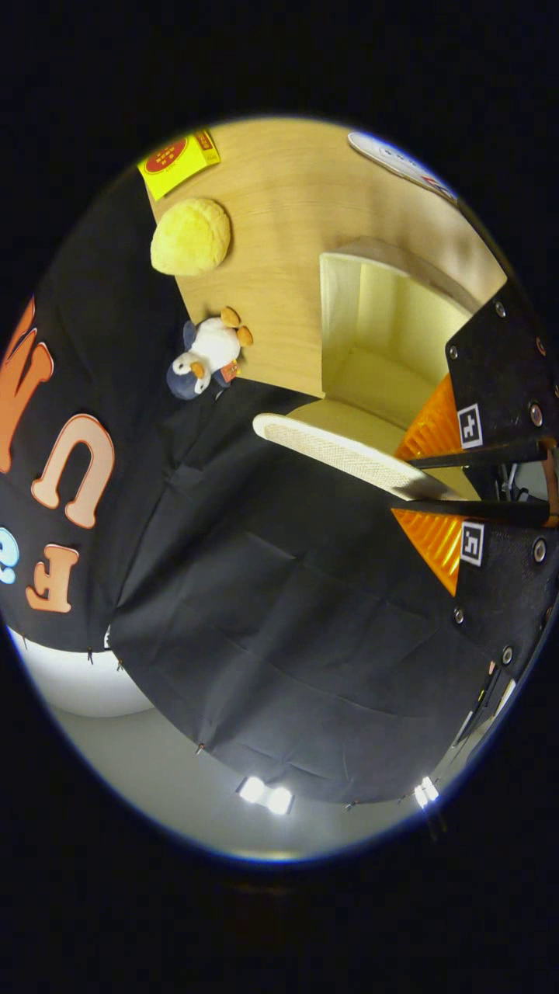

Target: Open the storage box then place both shoes into the box .Put the left shoe in first, then the right shoe, with the right side of both shoes facing outward in a uniform manner.

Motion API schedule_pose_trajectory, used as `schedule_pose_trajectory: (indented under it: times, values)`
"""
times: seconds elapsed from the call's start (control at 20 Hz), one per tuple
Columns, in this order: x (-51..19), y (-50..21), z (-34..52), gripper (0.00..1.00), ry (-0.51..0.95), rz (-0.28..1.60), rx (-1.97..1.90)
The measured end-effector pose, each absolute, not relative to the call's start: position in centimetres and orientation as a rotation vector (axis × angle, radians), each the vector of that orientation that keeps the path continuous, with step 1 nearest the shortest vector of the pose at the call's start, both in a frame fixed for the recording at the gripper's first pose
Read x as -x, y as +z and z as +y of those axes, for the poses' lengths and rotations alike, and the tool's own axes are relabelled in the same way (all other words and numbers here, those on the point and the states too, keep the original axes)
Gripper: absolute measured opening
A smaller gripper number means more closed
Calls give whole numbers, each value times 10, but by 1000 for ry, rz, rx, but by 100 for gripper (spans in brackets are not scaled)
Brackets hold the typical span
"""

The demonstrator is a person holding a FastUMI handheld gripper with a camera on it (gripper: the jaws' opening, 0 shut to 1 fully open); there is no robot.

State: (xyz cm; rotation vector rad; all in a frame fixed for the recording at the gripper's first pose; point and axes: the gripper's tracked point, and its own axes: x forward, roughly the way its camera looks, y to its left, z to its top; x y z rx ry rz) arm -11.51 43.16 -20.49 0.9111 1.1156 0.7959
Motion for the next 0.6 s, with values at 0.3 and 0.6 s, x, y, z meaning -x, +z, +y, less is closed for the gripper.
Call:
schedule_pose_trajectory:
  times: [0.3, 0.6]
  values:
    - [102, -186, 504, 22, 853, 1118, -898]
    - [95, -194, 575, 22, 844, 1133, -894]
